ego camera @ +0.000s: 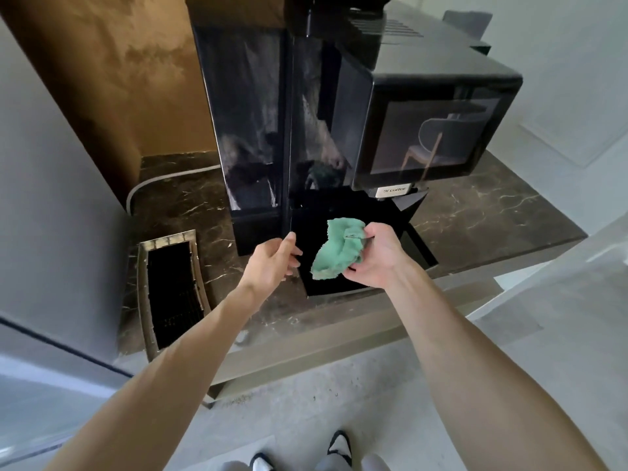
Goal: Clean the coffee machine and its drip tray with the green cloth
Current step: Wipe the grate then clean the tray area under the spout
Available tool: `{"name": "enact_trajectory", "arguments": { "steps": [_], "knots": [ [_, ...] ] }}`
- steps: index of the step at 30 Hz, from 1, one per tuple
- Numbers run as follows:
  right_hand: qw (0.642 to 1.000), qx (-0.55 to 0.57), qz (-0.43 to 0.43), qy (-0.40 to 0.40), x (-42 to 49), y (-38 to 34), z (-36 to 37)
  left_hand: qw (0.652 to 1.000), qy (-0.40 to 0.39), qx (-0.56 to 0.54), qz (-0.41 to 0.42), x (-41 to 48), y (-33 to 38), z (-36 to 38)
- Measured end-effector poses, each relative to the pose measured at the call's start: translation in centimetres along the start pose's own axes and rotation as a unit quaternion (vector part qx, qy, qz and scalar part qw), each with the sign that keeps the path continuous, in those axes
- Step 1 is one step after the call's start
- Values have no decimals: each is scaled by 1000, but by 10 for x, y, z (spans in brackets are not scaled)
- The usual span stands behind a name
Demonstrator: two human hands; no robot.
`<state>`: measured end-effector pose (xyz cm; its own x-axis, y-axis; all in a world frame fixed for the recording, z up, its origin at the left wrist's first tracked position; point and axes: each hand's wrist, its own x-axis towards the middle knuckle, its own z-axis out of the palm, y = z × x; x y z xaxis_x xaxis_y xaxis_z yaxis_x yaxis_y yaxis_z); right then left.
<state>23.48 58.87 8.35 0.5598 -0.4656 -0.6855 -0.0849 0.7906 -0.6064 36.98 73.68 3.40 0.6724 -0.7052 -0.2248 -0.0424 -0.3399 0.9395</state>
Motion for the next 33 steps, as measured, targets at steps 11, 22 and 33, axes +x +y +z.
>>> {"name": "enact_trajectory", "arguments": {
  "steps": [11, 22, 33],
  "knots": [
    [955, -215, -64, -196, -10, 29, 43, 970, -208, -122, 27, -24, 0, -42],
    [774, -605, -178, -51, 11, 57, 103, 997, 40, -40, -60, -35, -68, -96],
    [611, -764, -208, -5, 52, 91, 130, 977, 24, -99, -189, -7, -96, -96]
  ]
}}
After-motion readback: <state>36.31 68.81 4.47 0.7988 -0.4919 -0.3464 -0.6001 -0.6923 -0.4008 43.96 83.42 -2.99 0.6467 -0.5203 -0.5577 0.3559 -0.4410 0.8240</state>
